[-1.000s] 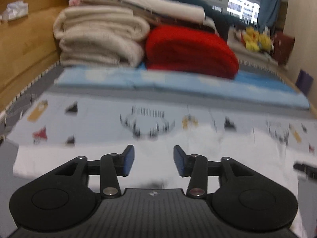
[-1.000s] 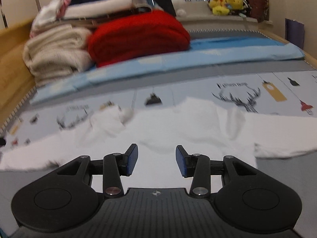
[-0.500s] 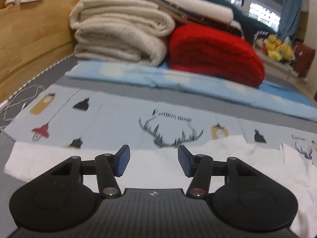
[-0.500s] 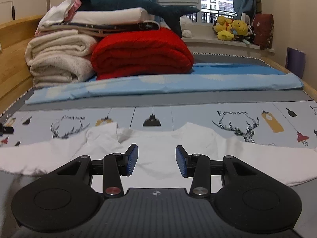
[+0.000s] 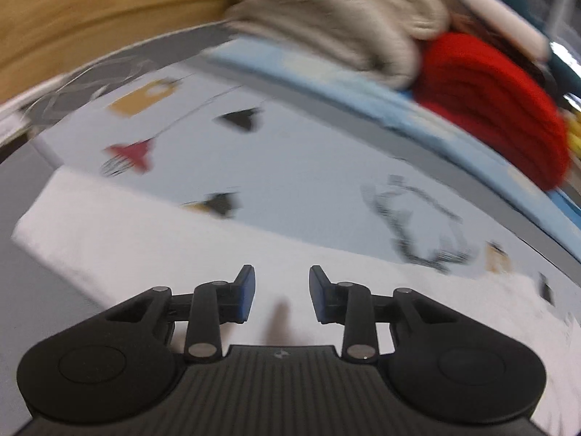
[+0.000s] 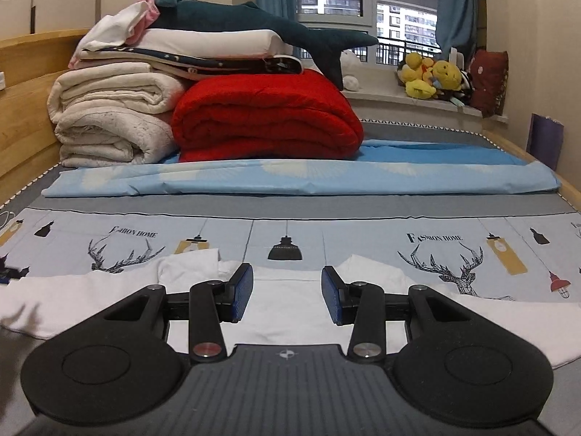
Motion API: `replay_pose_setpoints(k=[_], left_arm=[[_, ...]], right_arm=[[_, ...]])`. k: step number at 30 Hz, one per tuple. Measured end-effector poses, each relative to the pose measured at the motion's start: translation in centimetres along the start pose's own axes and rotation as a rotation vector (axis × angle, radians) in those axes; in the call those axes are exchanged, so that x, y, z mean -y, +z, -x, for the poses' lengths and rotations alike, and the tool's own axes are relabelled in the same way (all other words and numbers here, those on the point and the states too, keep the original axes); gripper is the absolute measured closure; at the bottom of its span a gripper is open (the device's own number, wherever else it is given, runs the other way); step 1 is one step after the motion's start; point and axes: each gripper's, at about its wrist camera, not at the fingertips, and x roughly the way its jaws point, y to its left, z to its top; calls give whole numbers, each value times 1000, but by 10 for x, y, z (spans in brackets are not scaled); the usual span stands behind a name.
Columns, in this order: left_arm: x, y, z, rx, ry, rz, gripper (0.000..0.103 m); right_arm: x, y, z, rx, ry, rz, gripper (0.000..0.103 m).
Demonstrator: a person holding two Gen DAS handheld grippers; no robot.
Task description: Fold small clothes
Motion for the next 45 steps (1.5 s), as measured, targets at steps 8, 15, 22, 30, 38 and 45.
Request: replay_pose_setpoints(k=[8,15,22,30,38,45], left_arm=[[-79,14,-20,-35,287,222,57],[-98,12,-27,-115,381,227,50],[-92,9,-33,-117,364,192,70],[-64,18,-13,-41,327,118,96],[-17,12,23,46,259,51,96],[35,-12,47,114,163,-37,96]], right_arm=[[18,-2,-25,-93,-42,-26,65],[29,-6,-38,-161,-39,-72,81],[26,-9,-38,-177,-25,-67,82],[30,-11,-35,-193,-14,-70,93],[33,-14,-25,-203,1,-90,93],[32,-19,-14,-214,20,-123,96]])
